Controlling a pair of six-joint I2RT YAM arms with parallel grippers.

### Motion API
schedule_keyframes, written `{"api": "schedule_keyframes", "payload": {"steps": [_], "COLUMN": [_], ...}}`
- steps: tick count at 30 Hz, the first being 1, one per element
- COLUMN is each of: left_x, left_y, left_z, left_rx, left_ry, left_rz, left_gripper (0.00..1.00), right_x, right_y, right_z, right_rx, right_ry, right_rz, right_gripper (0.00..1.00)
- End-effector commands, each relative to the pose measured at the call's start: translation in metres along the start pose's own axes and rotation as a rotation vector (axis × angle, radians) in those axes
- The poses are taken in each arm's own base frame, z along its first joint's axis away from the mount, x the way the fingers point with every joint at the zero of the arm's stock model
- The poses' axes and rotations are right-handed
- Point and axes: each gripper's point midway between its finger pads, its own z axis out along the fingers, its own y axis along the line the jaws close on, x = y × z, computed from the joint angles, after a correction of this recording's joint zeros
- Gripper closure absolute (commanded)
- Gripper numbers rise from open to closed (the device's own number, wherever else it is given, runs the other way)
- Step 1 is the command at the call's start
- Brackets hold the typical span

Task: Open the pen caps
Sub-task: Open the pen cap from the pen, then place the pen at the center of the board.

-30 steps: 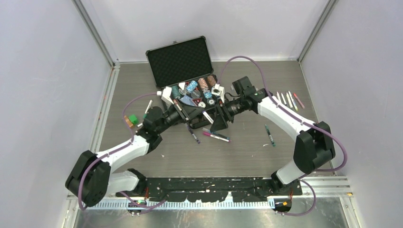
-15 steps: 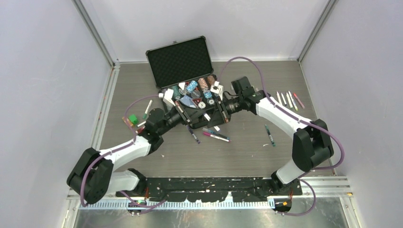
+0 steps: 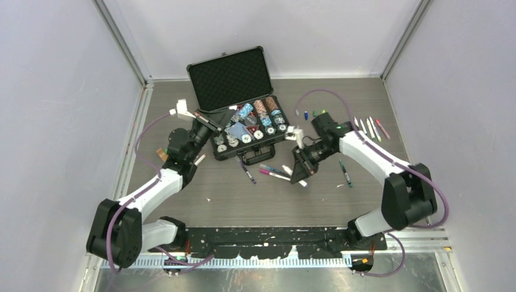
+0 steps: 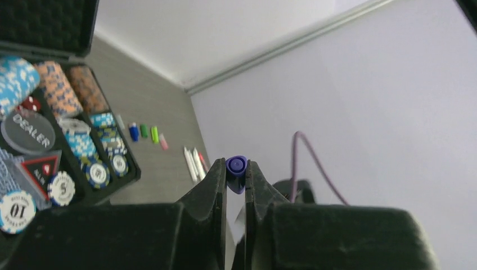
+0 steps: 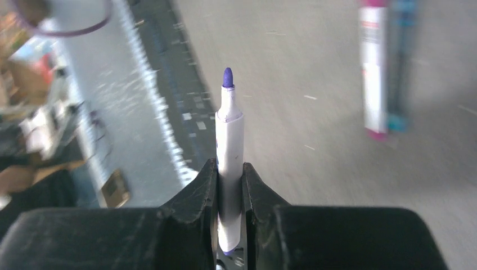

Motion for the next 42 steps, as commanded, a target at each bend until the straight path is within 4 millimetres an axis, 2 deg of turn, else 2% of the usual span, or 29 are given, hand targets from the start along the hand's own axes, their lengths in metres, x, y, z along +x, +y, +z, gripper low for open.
{"api": "schedule_keyframes", "payload": {"steps": [1, 5, 8, 14, 17, 20, 24, 29, 34, 38, 42], "left_x": [0.038, 0.071, 0.092, 0.103, 0.105, 0.106, 0.107, 0.109, 0.109, 0.110, 0.112], "left_y": [-0.021, -0.018, -0.009, 0.006, 0.011, 0.013, 0.017, 0.021, 0.018, 0.013, 0.007], "left_z": [-0.007, -0.027, -0.041, -0.062, -0.069, -0.073, -0.075, -0.075, -0.072, -0.072, -0.074], "left_rx": [0.127, 0.143, 0.104, 0.055, 0.041, 0.039, 0.033, 0.029, 0.040, 0.054, 0.078], "left_ry": [0.215, 0.349, 0.423, 0.463, 0.477, 0.484, 0.488, 0.487, 0.493, 0.504, 0.524], "left_rz": [-0.028, -0.009, 0.053, 0.117, 0.142, 0.157, 0.163, 0.156, 0.151, 0.142, 0.119], "left_gripper": [1.00, 1.00, 1.00, 1.00, 1.00, 1.00, 1.00, 1.00, 1.00, 1.00, 1.00], "right_x": [-0.006, 0.031, 0.062, 0.100, 0.107, 0.113, 0.120, 0.125, 0.128, 0.124, 0.109], "right_y": [-0.053, -0.112, -0.143, -0.186, -0.204, -0.218, -0.226, -0.227, -0.226, -0.222, -0.205], "right_z": [-0.076, -0.144, -0.176, -0.196, -0.196, -0.186, -0.177, -0.173, -0.171, -0.178, -0.198], "right_rx": [0.395, 0.775, 0.926, 1.045, 1.059, 1.022, 0.993, 0.982, 0.971, 0.981, 1.031], "right_ry": [-0.102, -0.108, -0.097, -0.060, -0.025, 0.012, 0.036, 0.041, 0.041, 0.011, -0.043], "right_rz": [-0.052, 0.010, 0.131, 0.347, 0.407, 0.469, 0.516, 0.542, 0.556, 0.548, 0.483], "right_gripper": [0.99, 0.95, 0.94, 0.89, 0.85, 0.84, 0.79, 0.67, 0.63, 0.63, 0.61]}}
